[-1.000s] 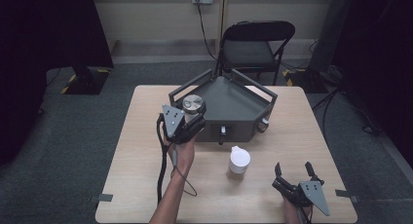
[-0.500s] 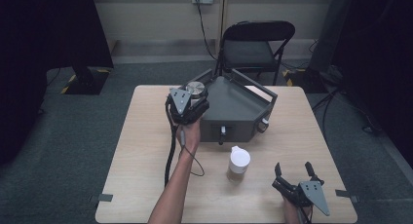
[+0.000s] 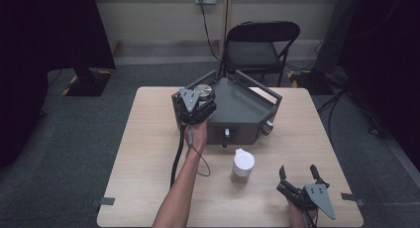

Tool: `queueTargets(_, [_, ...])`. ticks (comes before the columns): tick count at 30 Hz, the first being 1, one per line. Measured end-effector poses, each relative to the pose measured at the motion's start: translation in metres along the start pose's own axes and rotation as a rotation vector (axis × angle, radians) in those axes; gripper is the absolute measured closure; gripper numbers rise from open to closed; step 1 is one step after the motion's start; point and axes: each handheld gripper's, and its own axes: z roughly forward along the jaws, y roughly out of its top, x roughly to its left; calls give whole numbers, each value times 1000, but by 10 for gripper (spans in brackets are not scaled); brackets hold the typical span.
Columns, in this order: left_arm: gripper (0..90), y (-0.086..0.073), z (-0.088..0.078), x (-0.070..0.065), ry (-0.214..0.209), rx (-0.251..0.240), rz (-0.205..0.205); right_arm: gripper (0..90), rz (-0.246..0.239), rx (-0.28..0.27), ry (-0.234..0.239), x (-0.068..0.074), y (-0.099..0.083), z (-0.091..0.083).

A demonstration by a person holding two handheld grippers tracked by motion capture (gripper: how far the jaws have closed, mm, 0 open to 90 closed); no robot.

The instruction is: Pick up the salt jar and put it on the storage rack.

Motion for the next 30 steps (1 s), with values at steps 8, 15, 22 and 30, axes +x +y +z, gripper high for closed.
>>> queueTargets(8, [348,-2,4,-1,12,24,20,4,-1,4,3,0,1,0])
queueTargets(15, [347,-2,5,-2,15,29,40,4,-2,6,0,0,1,1])
queueTargets(22, [345,-1,5,-1,11,32,38,4,-1,5,-2,0,1,0])
queueTargets(30, [40,0,7,13,-9,45,-34,4,-2,5,-2,1,1,1])
